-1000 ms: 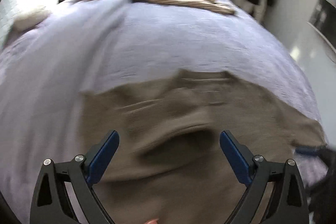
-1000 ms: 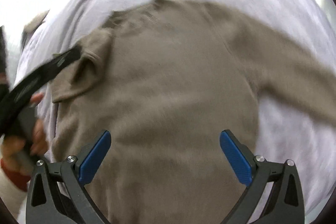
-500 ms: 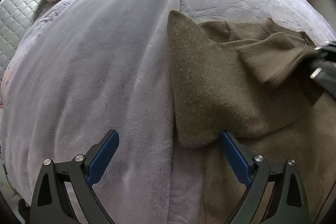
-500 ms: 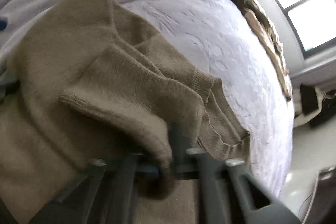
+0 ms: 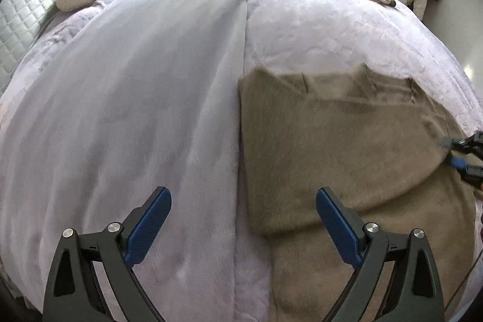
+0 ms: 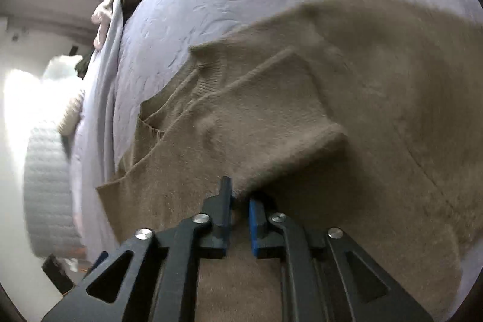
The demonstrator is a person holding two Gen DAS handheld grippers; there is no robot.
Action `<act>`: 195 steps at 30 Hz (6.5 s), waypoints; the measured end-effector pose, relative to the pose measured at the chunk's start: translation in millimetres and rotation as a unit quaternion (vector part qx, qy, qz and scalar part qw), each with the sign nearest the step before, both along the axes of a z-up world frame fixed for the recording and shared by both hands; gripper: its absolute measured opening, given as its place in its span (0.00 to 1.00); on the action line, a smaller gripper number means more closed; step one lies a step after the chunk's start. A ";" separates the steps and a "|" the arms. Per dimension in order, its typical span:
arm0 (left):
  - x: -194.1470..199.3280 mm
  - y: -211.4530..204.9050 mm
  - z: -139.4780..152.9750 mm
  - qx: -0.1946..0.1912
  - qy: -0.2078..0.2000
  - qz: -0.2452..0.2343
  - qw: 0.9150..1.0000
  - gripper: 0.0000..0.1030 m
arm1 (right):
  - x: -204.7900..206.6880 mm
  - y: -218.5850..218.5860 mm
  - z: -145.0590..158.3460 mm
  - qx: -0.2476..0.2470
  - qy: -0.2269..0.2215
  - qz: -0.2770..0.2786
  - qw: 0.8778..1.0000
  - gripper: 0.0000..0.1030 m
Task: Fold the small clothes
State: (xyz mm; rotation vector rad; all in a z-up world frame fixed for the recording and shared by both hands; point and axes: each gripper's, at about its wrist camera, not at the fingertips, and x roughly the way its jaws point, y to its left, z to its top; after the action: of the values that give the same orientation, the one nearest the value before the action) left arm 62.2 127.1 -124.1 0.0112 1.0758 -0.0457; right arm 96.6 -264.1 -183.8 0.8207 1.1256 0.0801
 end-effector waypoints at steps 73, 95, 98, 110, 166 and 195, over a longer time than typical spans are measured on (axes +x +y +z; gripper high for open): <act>19.2 -10.4 -14.2 -0.012 0.077 0.026 0.997 0.85 | -31.2 -42.4 7.6 -0.013 0.008 -0.090 0.996 0.07; -56.0 -124.6 10.4 -0.006 0.124 -0.084 0.989 0.85 | -154.9 -61.1 13.0 0.023 0.091 -0.092 0.991 0.40; -61.7 -154.9 9.9 -0.002 0.129 -0.113 0.985 0.85 | -176.4 -67.0 12.2 0.046 0.086 -0.114 0.989 0.46; -70.4 -246.3 8.8 -0.005 0.139 -0.169 0.976 0.85 | -222.3 -162.1 28.5 0.047 0.005 -0.246 0.968 0.56; 20.3 -193.7 13.9 -0.032 0.065 -0.078 0.994 0.85 | -11.5 -106.1 139.7 0.022 -0.213 0.012 0.977 0.07; -24.3 -50.1 -17.3 -0.077 0.093 0.022 0.992 0.85 | 64.6 126.4 76.7 -0.133 -0.114 0.216 0.961 0.06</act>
State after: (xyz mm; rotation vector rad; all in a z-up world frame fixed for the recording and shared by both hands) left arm 37.9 77.0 -141.4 -0.1584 1.2558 -0.0911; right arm 161.3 -137.7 -107.1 0.3067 1.0522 0.3694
